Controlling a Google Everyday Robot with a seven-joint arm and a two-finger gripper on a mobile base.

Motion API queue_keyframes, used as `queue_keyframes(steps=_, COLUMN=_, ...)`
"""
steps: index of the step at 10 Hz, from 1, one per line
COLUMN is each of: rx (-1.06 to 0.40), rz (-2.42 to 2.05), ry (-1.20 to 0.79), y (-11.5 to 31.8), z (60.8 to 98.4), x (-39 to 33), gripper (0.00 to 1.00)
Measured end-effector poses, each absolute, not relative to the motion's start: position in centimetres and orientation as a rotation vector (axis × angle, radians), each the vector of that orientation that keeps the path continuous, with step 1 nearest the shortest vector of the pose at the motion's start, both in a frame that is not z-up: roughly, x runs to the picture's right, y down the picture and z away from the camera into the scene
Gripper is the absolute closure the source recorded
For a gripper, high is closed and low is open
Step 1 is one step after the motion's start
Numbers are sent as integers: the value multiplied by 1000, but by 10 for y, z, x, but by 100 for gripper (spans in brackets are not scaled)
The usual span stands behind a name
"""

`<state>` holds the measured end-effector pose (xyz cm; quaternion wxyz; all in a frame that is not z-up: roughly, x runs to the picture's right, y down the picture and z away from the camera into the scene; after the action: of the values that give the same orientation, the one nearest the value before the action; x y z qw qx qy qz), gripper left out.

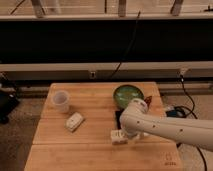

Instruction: Place the bottle in the ceramic bowl

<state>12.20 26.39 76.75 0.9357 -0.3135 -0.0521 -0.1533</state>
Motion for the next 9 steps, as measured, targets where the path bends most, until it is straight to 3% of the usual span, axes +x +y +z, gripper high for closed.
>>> queue_keyframes(steps=2, rx=-640, rz=-292, ry=-124, y=266, z=764, x=125, gripper=92)
queue_keyframes(steps=3, rx=-639, rz=-280, ry=-125, y=266, z=763, x=130, gripper=98)
queue_keyframes(steps=9, rx=-591, rz=-218, ry=-106, y=186, z=759, x=161, gripper=100)
